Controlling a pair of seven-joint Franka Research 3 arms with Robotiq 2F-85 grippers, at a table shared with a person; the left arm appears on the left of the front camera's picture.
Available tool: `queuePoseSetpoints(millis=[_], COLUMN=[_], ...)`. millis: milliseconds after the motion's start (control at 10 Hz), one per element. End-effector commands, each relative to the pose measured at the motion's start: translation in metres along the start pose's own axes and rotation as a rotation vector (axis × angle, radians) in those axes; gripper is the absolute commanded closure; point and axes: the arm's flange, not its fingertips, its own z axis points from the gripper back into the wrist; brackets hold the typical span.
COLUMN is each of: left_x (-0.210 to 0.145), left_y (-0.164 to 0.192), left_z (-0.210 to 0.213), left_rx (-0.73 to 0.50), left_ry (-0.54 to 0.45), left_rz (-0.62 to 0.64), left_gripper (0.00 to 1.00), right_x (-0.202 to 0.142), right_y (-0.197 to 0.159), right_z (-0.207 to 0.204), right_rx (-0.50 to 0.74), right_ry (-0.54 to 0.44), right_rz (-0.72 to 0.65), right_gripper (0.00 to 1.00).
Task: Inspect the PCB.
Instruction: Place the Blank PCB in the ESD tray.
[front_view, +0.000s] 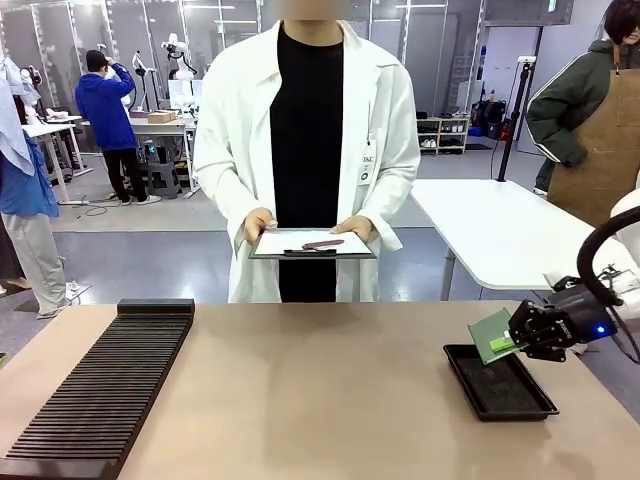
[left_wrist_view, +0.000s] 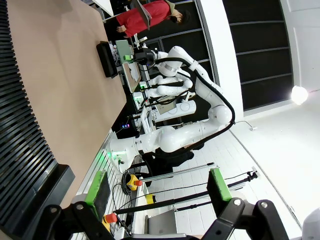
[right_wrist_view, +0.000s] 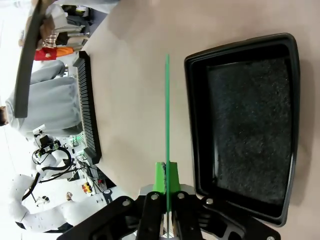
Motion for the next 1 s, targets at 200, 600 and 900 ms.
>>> queuePoseSetpoints(millis=[200, 600, 900], left_x=[-0.001, -0.001, -0.001], left_y=[-0.001, -0.001, -0.001], left_z=[0.001, 0.001, 0.001], left_rx=[0.004, 0.004, 0.004], left_ry=[0.006, 0.006, 0.006], left_rz=[0.0, 0.0, 0.0], left_gripper=[0.0, 0.0, 0.0], right_x=[0.015, 0.012, 0.007], right_y=[-0.018, -0.028, -0.025], right_z=[-0.026, -0.044, -0.042], right_rx=[-0.086, -0.118, -0.145], right_ry=[-0.001, 0.005, -0.007], right_rz=[-0.006, -0.017, -0.016], right_gripper=[0.97, 0.97, 0.66])
